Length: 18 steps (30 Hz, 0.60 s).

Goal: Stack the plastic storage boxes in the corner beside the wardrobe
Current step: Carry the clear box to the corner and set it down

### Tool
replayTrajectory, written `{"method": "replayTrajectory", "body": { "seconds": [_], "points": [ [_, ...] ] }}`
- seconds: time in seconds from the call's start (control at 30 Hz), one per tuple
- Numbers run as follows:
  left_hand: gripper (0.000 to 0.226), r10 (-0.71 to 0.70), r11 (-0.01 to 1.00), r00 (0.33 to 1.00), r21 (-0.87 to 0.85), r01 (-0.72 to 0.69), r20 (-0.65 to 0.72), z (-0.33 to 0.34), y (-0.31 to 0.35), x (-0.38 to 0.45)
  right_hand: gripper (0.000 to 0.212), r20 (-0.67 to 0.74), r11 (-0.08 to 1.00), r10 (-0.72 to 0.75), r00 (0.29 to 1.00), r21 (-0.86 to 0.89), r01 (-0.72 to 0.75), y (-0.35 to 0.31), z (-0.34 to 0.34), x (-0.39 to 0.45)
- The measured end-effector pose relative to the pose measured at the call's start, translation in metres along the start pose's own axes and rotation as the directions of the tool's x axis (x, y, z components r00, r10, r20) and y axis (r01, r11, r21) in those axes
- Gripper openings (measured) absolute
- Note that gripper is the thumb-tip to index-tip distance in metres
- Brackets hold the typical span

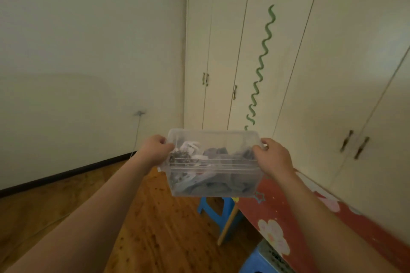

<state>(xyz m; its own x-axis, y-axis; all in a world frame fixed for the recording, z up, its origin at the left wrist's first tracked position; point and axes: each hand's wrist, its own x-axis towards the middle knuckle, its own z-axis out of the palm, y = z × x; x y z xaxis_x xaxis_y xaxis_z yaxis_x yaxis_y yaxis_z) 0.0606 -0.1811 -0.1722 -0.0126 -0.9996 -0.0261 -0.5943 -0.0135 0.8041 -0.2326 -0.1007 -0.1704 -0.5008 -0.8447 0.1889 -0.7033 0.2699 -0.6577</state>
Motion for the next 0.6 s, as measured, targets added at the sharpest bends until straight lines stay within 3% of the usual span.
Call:
{"method": "replayTrajectory", "body": {
  "seconds": [0.2, 0.4, 0.6],
  "points": [
    [0.028, -0.015, 1.000, 0.998, -0.027, 0.013, -0.068, -0.001, 0.004, 0.081, 0.050, 0.044, 0.997, -0.071, 0.997, 0.018, 0.071, -0.023, 0.043, 0.096],
    [0.015, -0.038, 0.999, 0.989, -0.026, 0.034, -0.143, -0.004, 0.013, 0.147, 0.053, 0.088, 0.990, -0.133, 0.987, 0.060, 0.128, -0.044, 0.079, 0.178],
    [0.025, -0.108, 0.992, 0.982, -0.081, 0.096, -0.157, -0.015, 0.006, 0.198, 0.053, 0.138, 0.983, -0.173, 0.975, 0.087, 0.162, -0.069, 0.119, 0.234]
  ]
}}
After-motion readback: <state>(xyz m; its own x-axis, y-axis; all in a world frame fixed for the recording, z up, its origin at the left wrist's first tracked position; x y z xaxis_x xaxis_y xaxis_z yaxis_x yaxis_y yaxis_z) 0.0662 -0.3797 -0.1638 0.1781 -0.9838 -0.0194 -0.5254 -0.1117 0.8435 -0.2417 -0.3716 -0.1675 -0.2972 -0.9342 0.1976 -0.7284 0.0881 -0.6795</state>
